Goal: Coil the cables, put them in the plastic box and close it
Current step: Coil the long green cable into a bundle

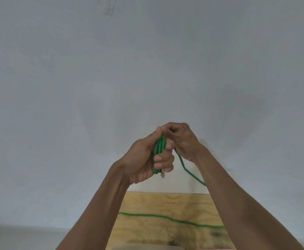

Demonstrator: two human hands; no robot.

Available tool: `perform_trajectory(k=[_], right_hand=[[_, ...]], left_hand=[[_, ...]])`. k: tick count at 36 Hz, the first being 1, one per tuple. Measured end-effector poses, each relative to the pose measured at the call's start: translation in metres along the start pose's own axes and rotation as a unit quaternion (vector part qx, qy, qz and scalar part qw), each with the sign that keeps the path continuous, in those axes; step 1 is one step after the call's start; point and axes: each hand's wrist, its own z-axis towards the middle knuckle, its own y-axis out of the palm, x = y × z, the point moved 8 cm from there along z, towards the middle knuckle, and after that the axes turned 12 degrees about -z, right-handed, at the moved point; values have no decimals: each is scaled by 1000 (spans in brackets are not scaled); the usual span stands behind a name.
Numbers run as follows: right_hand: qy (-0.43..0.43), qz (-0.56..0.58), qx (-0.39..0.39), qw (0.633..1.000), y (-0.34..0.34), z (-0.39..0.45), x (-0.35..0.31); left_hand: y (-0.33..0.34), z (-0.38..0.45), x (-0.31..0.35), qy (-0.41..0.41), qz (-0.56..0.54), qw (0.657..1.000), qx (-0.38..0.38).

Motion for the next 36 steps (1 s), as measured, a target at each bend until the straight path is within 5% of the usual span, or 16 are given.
perform_trajectory(k=[4, 15, 22, 29, 36], right_hand=[[56, 65, -22, 996, 14, -17, 18], [85, -31, 54, 994, 40, -43, 46], [78, -152, 79, 982, 43, -47, 37], [-15, -290, 43, 956, 24, -36, -17], [-76, -242, 7, 967, -3, -3, -50]], left_hand=[[9, 6, 7, 33, -30, 999, -20], [-32, 14, 61, 216, 48, 962, 159], [-57, 4, 75, 234, 249, 913, 221], [-74, -6, 63, 142, 403, 875, 226], [-53, -6, 20, 28, 301, 942, 149]])
